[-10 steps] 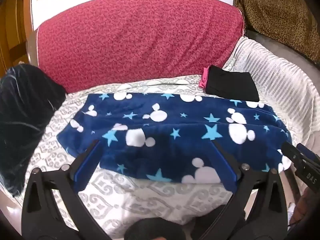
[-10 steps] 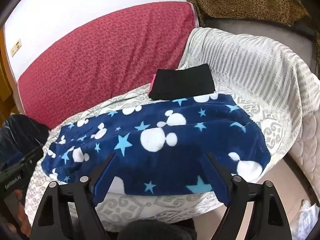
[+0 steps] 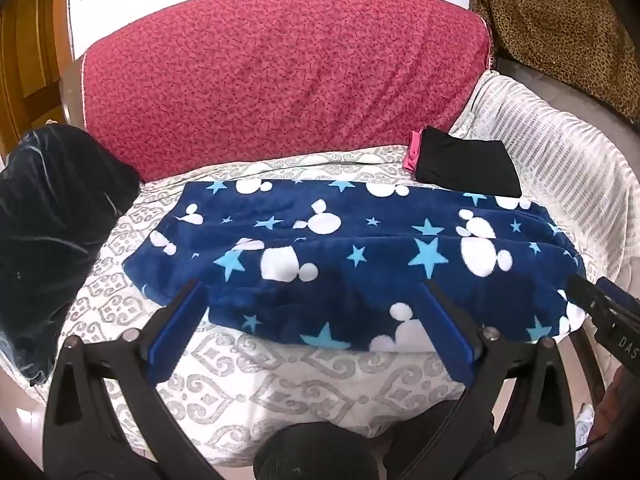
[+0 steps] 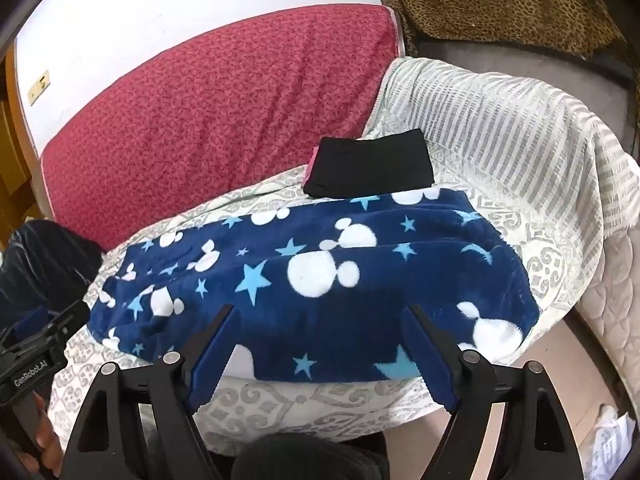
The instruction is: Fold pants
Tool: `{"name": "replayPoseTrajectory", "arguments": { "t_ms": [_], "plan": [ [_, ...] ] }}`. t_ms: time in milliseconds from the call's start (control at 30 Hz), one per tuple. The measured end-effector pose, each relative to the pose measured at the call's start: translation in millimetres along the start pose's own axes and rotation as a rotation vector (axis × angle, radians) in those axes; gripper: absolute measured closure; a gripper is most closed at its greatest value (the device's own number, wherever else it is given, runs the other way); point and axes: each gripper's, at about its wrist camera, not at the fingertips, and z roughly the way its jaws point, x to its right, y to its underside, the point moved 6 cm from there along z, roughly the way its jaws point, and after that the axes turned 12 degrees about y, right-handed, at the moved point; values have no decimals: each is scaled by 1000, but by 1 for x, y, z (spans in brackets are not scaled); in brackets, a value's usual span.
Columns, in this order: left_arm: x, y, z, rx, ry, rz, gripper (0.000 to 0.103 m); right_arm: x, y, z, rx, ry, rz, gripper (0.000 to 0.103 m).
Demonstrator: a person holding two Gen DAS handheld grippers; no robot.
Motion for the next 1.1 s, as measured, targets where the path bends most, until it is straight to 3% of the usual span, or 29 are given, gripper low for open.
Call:
{"name": "replayPoseTrajectory", "arguments": {
  "t_ms": [1100],
  "plan": [
    [-3,9,-12,-18,42,43,1,-24,-1,-12,-10,14,-47,20]
  ]
}}
